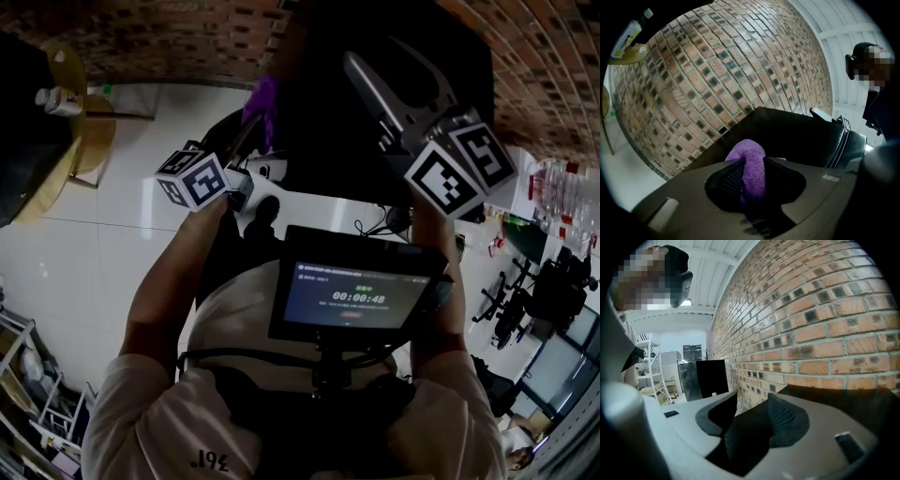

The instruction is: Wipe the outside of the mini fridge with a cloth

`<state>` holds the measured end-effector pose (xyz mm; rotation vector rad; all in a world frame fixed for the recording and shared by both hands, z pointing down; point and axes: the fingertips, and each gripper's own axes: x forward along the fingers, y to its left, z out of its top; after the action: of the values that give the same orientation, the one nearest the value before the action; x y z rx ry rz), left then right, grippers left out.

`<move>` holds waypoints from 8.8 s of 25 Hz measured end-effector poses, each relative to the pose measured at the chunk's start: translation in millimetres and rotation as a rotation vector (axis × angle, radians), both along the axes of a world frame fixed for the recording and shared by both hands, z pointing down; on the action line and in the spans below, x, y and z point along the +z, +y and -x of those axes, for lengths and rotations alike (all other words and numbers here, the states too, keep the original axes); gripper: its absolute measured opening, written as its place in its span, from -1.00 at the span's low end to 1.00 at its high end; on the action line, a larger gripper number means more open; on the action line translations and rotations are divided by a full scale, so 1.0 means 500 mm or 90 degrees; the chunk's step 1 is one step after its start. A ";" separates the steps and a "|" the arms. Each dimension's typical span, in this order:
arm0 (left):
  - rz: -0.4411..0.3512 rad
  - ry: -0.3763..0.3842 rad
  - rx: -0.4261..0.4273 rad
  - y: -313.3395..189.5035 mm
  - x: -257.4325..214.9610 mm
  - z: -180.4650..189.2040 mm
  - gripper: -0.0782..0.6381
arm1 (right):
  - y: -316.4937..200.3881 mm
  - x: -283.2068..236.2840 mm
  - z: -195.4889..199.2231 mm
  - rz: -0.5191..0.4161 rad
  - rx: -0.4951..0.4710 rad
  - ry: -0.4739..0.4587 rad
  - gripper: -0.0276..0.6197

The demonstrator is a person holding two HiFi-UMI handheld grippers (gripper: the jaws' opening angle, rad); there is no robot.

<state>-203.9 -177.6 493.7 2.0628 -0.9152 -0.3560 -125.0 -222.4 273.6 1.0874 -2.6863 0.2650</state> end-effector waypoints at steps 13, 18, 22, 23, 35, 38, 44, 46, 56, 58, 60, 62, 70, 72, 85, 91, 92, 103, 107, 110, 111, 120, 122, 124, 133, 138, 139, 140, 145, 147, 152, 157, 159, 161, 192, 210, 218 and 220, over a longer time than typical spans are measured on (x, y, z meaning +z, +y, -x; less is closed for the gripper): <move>0.070 -0.058 0.009 -0.006 0.177 -0.011 -0.46 | -0.014 0.025 -0.003 0.011 -0.007 0.004 -0.30; 0.083 -0.081 0.012 -0.008 0.229 -0.016 -0.46 | -0.013 0.031 -0.003 0.021 -0.011 0.009 -0.30; 0.103 -0.116 0.018 -0.011 0.277 -0.014 -0.46 | -0.011 0.030 0.001 0.023 -0.011 0.010 -0.30; 0.110 -0.123 0.020 -0.011 0.290 -0.014 -0.46 | -0.011 0.029 0.002 0.024 -0.011 0.010 -0.30; 0.166 -0.255 0.075 -0.002 0.417 0.004 -0.46 | -0.006 0.020 0.016 0.020 -0.011 0.013 -0.30; 0.185 -0.284 0.088 0.006 0.448 0.009 -0.46 | -0.005 0.021 0.020 0.019 -0.011 0.013 -0.30; 0.212 -0.298 0.077 0.014 0.474 0.028 -0.46 | -0.004 0.026 0.025 0.016 -0.012 0.014 -0.30; 0.213 -0.297 0.072 0.016 0.472 0.039 -0.46 | -0.007 0.028 0.023 0.017 -0.012 0.012 -0.30; 0.100 -0.121 0.022 0.051 0.234 0.049 -0.46 | -0.007 0.014 0.001 0.004 -0.013 0.005 -0.30; 0.073 -0.105 0.021 0.067 0.167 0.054 -0.46 | -0.005 0.009 0.001 0.001 -0.014 0.003 -0.30; 0.049 -0.082 0.012 0.086 0.099 0.064 -0.46 | -0.002 0.007 0.002 -0.001 -0.016 0.002 -0.30; 0.028 -0.049 -0.007 0.107 0.025 0.075 -0.46 | 0.004 0.004 0.003 -0.003 -0.020 0.001 -0.30; -0.061 0.024 -0.023 0.172 -0.227 0.060 -0.46 | 0.007 0.001 0.009 -0.009 -0.038 -0.005 -0.30; -0.076 0.041 -0.012 0.180 -0.268 0.046 -0.46 | 0.005 0.003 0.012 -0.010 -0.039 -0.006 -0.30; -0.120 0.067 -0.012 0.192 -0.363 0.033 -0.46 | -0.002 0.011 0.024 -0.013 -0.053 -0.010 -0.30; -0.087 0.071 -0.016 0.193 -0.318 0.029 -0.46 | 0.001 0.009 0.022 -0.013 -0.054 -0.009 -0.30; -0.083 0.071 -0.018 0.193 -0.311 0.030 -0.46 | 0.002 0.008 0.021 -0.012 -0.054 -0.009 -0.30; -0.040 0.074 -0.018 0.192 -0.237 0.016 -0.46 | 0.008 0.001 0.007 -0.004 -0.053 -0.003 -0.30; -0.019 0.066 -0.016 0.182 -0.179 0.033 -0.46 | -0.002 0.020 0.025 0.001 -0.053 -0.001 -0.30; -0.003 0.064 -0.021 0.173 -0.134 0.044 -0.46 | -0.011 0.035 0.038 0.009 -0.054 0.007 -0.30; 0.004 0.065 -0.023 0.171 -0.121 0.045 -0.46 | -0.013 0.036 0.039 0.011 -0.053 0.009 -0.30; 0.031 0.048 -0.017 0.168 -0.038 0.032 -0.46 | -0.010 0.024 0.031 0.020 -0.047 0.014 -0.30; 0.041 0.046 -0.019 0.171 -0.020 0.032 -0.46 | -0.008 0.023 0.029 0.022 -0.046 0.016 -0.30; 0.048 0.046 -0.017 0.174 -0.007 0.029 -0.46 | -0.006 0.021 0.027 0.022 -0.045 0.017 -0.30; 0.080 0.023 -0.015 0.178 0.077 0.024 -0.46 | 0.002 0.014 0.024 0.022 -0.044 0.017 -0.30; 0.099 0.012 -0.013 0.177 0.134 0.017 -0.46 | 0.009 0.010 0.021 0.020 -0.042 0.017 -0.30; 0.101 0.010 -0.015 0.176 0.146 0.017 -0.46 | 0.010 0.009 0.021 0.021 -0.042 0.017 -0.30; 0.104 0.008 -0.018 0.175 0.158 0.016 -0.46 | 0.011 0.008 0.021 0.021 -0.042 0.018 -0.30; 0.134 -0.014 -0.036 0.179 0.223 0.018 -0.46 | 0.018 -0.004 0.024 0.022 -0.040 0.017 -0.30; 0.147 -0.025 -0.042 0.182 0.250 0.020 -0.46 | 0.021 -0.010 0.031 0.021 -0.047 0.014 -0.30; 0.177 -0.056 -0.044 0.177 0.332 0.016 -0.46 | 0.004 0.003 0.033 0.023 -0.047 0.010 -0.30; 0.204 -0.080 -0.028 0.178 0.392 0.017 -0.46 | 0.001 0.007 0.043 0.021 -0.051 0.002 -0.30; 0.212 -0.095 -0.014 0.176 0.414 0.014 -0.46 | 0.000 0.010 0.040 0.020 -0.048 0.000 -0.30; 0.224 -0.112 0.003 0.177 0.435 0.011 -0.46 | 0.000 0.010 0.036 0.020 -0.046 0.000 -0.30; 0.182 -0.107 -0.145 0.161 0.239 0.027 -0.46 | 0.125 -0.022 -0.250 -0.005 -0.123 0.129 -0.64; 0.070 -0.023 -0.527 0.337 -0.037 -0.036 -0.46 | 0.134 -0.007 -0.101 -0.035 -0.427 0.119 -0.64; 0.030 -0.030 -0.660 0.379 -0.111 -0.072 -0.46 | 0.126 0.024 -0.153 -0.007 -0.537 0.137 -0.64; 0.026 -0.033 -0.711 0.392 -0.122 -0.094 -0.46 | 0.132 0.017 -0.168 0.024 -0.569 0.116 -0.64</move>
<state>-156.8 18.6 432.9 1.3334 -2.0259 -0.8374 -40.8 -156.1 282.2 -0.1556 -2.6719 0.0422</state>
